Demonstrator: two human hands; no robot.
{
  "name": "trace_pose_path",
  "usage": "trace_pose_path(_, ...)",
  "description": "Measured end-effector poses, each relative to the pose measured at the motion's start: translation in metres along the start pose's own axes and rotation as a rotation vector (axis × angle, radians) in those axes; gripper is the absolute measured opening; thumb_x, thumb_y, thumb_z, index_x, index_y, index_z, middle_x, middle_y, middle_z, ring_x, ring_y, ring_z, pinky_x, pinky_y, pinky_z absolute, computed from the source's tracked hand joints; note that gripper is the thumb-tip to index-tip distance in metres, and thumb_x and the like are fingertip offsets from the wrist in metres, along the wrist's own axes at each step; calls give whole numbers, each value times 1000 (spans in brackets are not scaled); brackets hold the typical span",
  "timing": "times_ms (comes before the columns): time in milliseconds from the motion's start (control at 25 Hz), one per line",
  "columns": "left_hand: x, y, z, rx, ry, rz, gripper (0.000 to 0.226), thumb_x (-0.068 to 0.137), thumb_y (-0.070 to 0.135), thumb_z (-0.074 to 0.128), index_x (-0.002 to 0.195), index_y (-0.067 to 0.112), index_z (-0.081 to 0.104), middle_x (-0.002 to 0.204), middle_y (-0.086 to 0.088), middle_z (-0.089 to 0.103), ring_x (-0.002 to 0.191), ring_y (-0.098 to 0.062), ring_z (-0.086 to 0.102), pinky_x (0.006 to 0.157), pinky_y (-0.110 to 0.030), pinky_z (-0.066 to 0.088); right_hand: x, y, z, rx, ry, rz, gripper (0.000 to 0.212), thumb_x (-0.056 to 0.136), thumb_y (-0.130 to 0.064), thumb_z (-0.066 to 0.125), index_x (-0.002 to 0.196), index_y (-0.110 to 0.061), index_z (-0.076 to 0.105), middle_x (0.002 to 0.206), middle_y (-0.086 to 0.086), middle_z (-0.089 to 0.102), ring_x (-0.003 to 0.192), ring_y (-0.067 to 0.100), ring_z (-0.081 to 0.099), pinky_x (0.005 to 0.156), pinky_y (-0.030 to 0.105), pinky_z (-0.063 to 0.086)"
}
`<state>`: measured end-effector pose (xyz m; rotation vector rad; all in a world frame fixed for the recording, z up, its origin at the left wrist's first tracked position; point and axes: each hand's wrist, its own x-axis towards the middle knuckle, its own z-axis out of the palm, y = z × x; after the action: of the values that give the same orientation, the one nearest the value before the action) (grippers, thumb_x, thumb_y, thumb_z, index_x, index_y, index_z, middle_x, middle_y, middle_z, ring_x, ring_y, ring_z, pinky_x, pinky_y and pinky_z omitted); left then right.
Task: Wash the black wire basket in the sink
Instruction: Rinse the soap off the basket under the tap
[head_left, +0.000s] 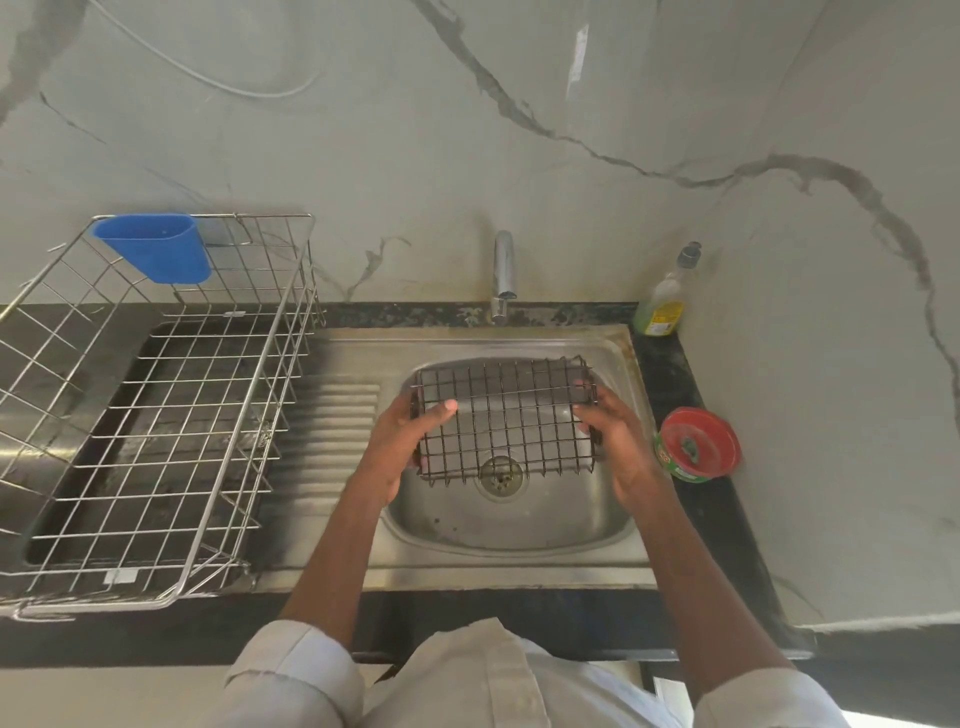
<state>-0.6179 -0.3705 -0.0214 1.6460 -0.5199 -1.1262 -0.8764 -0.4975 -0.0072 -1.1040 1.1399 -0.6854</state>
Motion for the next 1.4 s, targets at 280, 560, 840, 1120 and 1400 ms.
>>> trace_pose_path(280, 1, 7, 4, -38, 158, -49, 61, 89, 69, 70, 114, 14, 64, 98, -11, 61, 79, -26, 55, 60, -35, 50, 0, -11, 18, -101, 103, -102, 46, 94, -47, 71, 137, -32, 61, 130, -9, 67, 126, 19, 62, 108, 43, 49)
trace_pose_path(560, 4, -5, 15, -3, 192, -19, 71, 88, 76, 65, 136, 24, 62, 109, -11, 72, 81, -22, 67, 68, -36, 56, -20, 20, 36, -41, 204, -178, 16, 98, -50, 64, 108, -40, 71, 120, 3, 69, 121, 27, 64, 103, 52, 53)
trace_pose_path(840, 10, 2, 16, -43, 278, 236, 54, 81, 88, 60, 103, 39, 62, 105, 1, 69, 97, -20, 66, 90, -52, 56, -18, 18, 39, -73, 216, -311, 24, 105, -47, 52, 129, -50, 53, 127, -29, 61, 126, -1, 55, 111, 25, 44)
trace_pose_path(1120, 4, 8, 21, -3, 294, 295, 58, 92, 78, 59, 88, 20, 60, 84, -1, 61, 81, -20, 60, 80, -47, 52, -19, 30, 38, -50, 360, -327, 44, 99, -61, 45, 110, -21, 59, 97, -1, 58, 91, 16, 55, 89, 34, 48)
trace_pose_path(1400, -5, 41, 23, -33, 217, 362, 47, 93, 67, 65, 80, 25, 50, 81, 1, 50, 81, -18, 52, 75, -40, 44, -21, 11, 40, 24, 462, -421, 51, 102, -59, 43, 92, -10, 51, 83, 2, 48, 78, 20, 45, 74, 39, 42)
